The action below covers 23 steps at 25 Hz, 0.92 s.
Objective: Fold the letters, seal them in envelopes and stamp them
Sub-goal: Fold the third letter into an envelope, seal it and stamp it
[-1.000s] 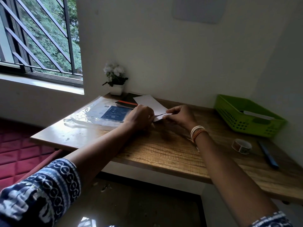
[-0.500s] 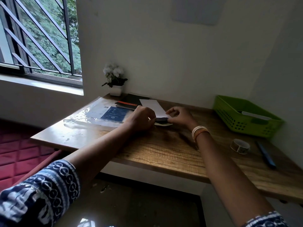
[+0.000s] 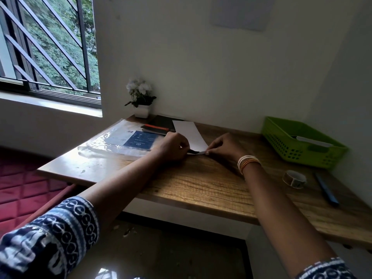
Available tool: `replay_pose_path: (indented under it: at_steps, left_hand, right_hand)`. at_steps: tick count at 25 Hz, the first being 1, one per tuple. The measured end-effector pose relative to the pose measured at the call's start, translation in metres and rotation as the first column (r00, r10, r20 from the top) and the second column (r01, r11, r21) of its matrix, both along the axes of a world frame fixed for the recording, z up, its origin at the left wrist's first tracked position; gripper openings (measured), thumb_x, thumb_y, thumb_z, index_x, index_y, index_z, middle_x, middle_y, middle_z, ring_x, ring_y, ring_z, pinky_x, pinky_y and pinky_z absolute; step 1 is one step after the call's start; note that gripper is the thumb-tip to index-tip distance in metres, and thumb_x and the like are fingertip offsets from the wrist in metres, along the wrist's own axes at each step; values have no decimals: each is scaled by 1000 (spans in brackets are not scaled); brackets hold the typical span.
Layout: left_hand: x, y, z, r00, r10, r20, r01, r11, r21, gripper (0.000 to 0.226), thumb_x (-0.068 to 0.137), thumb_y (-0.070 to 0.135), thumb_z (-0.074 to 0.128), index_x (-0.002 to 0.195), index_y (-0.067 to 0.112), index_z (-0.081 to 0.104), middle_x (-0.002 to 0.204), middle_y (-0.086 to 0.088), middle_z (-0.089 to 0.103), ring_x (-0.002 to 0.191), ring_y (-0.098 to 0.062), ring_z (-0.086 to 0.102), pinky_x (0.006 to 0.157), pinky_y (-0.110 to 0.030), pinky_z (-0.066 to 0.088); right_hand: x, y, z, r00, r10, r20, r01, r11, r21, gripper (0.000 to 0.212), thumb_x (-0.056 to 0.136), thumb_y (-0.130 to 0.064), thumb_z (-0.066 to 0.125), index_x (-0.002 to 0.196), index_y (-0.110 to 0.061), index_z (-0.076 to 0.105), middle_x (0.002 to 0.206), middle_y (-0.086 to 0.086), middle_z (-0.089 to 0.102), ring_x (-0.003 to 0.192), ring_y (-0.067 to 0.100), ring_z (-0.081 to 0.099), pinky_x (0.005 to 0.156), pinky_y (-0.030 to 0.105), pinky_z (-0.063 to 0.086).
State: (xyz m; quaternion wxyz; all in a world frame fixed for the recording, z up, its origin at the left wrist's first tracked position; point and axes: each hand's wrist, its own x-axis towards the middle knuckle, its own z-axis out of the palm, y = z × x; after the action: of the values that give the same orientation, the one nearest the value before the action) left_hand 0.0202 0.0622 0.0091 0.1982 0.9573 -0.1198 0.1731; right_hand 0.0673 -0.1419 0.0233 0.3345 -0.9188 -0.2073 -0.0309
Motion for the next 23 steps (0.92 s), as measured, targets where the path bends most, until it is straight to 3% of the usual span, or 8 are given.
replay_pose_path:
  at_steps: [5,9,13,17,23]
  left_hand:
    - [-3,-5,3,1000,25,-14,-25,1000,2,30,92,38,57,103,13,71,105,-2,70,91,-14,65,76,-33,57]
    - [-7,-2,7,997,-36,-65,39,998,45,28,91,25,61,119,25,64,116,0,67,99,-10,63,79,-31,57]
    - [-12,-9,11,995,-29,-99,43,989,144,26,94,24,56,118,29,65,127,2,62,103,-12,61,55,-12,38]
    - [-13,-10,8,996,21,-83,-13,995,95,29,95,24,54,121,27,66,130,-2,60,113,-18,55,74,-19,39]
    - [-5,-8,4,992,48,-113,-42,998,53,30,91,35,59,118,24,67,128,-2,62,115,-20,54,84,-28,45]
  right_hand:
    - [0,5,-4,998,-57,-34,57,998,13,13,82,-16,71,91,-8,74,94,2,69,92,13,59,84,31,46]
    - [-2,7,-9,998,-62,27,61,997,37,8,81,-13,71,89,-10,74,95,4,71,90,11,61,84,29,48]
    - [-6,15,-7,989,13,146,-7,999,-41,7,80,-10,72,86,-10,75,92,4,72,81,6,60,80,25,49]
    - [-13,27,-5,978,140,155,-115,980,-160,13,80,-13,73,92,-9,77,93,5,74,85,9,64,79,24,48]
    - [-4,11,-2,993,-75,90,87,986,-140,8,79,-13,73,85,-10,76,88,5,73,78,7,61,71,24,47]
